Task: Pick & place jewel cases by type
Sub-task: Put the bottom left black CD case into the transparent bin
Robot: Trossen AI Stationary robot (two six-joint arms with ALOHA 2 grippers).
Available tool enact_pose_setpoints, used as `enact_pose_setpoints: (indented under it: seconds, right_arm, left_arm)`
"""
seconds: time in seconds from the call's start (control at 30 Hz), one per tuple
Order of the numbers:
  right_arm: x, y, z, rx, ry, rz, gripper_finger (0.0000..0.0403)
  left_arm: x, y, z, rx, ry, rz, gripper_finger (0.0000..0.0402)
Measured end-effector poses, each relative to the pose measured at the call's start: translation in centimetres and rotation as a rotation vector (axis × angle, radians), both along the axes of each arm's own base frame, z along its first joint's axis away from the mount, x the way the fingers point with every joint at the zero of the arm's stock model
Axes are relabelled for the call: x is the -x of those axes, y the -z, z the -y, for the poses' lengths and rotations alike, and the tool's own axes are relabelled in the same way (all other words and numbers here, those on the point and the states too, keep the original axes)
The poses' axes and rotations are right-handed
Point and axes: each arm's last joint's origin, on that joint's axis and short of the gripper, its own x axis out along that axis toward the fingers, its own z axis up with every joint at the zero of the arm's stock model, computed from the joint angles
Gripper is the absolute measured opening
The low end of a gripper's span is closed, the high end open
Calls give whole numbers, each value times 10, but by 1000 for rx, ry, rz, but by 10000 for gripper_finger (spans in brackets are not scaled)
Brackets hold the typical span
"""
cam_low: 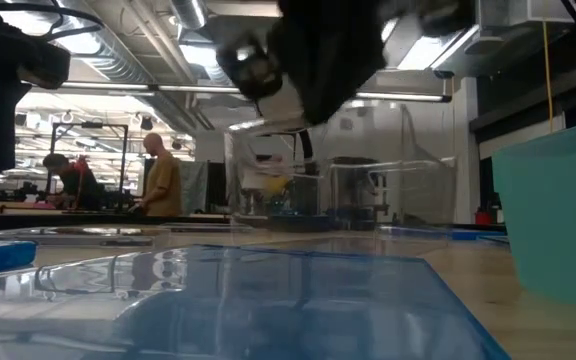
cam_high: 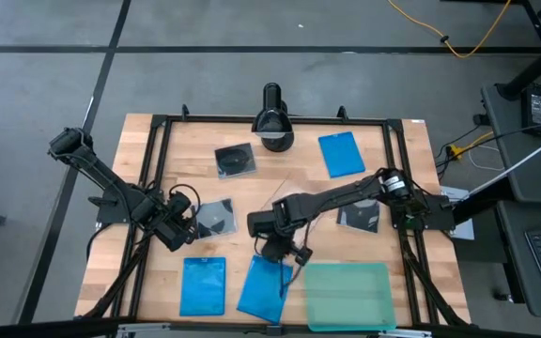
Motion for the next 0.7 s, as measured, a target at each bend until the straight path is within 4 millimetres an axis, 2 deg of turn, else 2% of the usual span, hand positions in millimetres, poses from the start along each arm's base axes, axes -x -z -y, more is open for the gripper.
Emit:
enact_pose_setpoints:
  seconds: [0.1,0.27,0.37,0.57,0.7]
  right_arm:
    - [-2,10,19,51,78,-52,9]
    - [-5,5,41,65,135,-41,9]
    - [-6,2,44,64,137,-38,9]
    - [-19,-21,38,35,126,94,9]
    - [-28,-23,42,16,173,176,9]
  left_arm:
    - [0,0,0,1,-1,2,171]
    - [0,0,0,2,-1,3,170]
    - [0,0,0,2,-1,4,171]
    - [-1,0,1,13,-23,18,172]
    - [-1,0,0,10,-70,42,172]
